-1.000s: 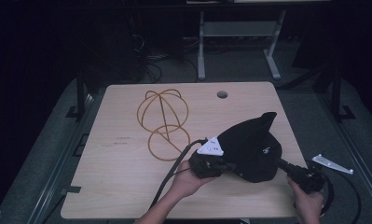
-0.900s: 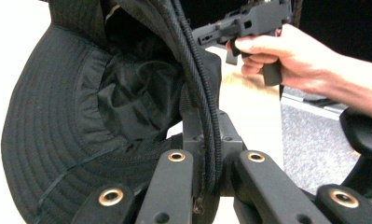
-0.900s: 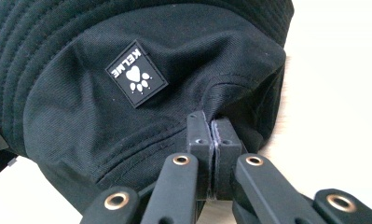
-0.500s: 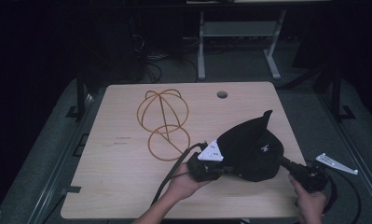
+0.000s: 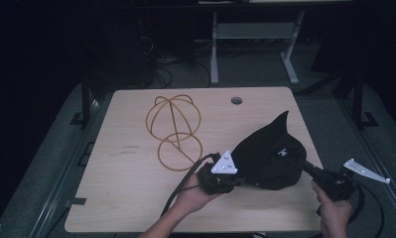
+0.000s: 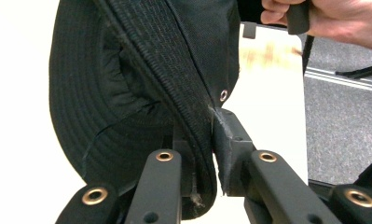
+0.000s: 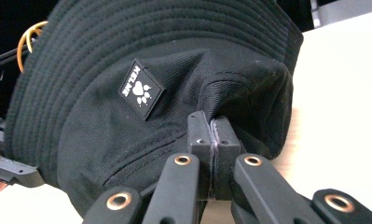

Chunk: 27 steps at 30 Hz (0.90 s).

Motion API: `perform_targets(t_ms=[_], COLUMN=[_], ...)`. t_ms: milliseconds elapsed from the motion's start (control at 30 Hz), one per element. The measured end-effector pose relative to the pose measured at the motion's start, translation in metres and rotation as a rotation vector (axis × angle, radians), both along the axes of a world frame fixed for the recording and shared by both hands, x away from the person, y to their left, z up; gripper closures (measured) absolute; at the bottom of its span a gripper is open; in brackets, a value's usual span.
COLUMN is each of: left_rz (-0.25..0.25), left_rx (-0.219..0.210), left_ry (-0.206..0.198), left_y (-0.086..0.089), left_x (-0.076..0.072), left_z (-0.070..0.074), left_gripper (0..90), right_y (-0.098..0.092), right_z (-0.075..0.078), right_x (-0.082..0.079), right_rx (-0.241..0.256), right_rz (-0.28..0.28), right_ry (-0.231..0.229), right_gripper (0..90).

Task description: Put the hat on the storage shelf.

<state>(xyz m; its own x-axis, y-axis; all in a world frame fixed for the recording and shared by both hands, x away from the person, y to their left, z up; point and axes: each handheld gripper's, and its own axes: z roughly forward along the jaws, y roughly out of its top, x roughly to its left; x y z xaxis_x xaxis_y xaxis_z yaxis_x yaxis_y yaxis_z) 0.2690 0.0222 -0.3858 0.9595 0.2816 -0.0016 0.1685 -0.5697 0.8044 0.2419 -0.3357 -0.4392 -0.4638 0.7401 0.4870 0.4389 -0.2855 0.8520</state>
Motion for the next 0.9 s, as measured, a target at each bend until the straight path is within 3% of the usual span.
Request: perform_targets(t_ms=[233, 533, 900], left_rz=[0.016, 0.034, 0.044], left_rx=[0.006, 0.003, 0.011], left_ry=[-0.008, -0.016, -0.025], left_y=[0.004, 0.01, 0.018], left_x=[0.0, 0.001, 0.0], left_z=[0.0, 0.001, 0.001], left_gripper=[74.8, 69.2, 65.1], right_y=[-0.001, -0.005, -0.009], right_z=[0.013, 0.027, 0.044], right_x=[-0.002, -0.003, -0.006], right_rx=[0.003, -0.028, -0.065], right_rz=[0.007, 0.011, 0.014], right_ry=[-0.033, -0.067, -0.08], right_gripper=[89.5, 89.5, 89.5])
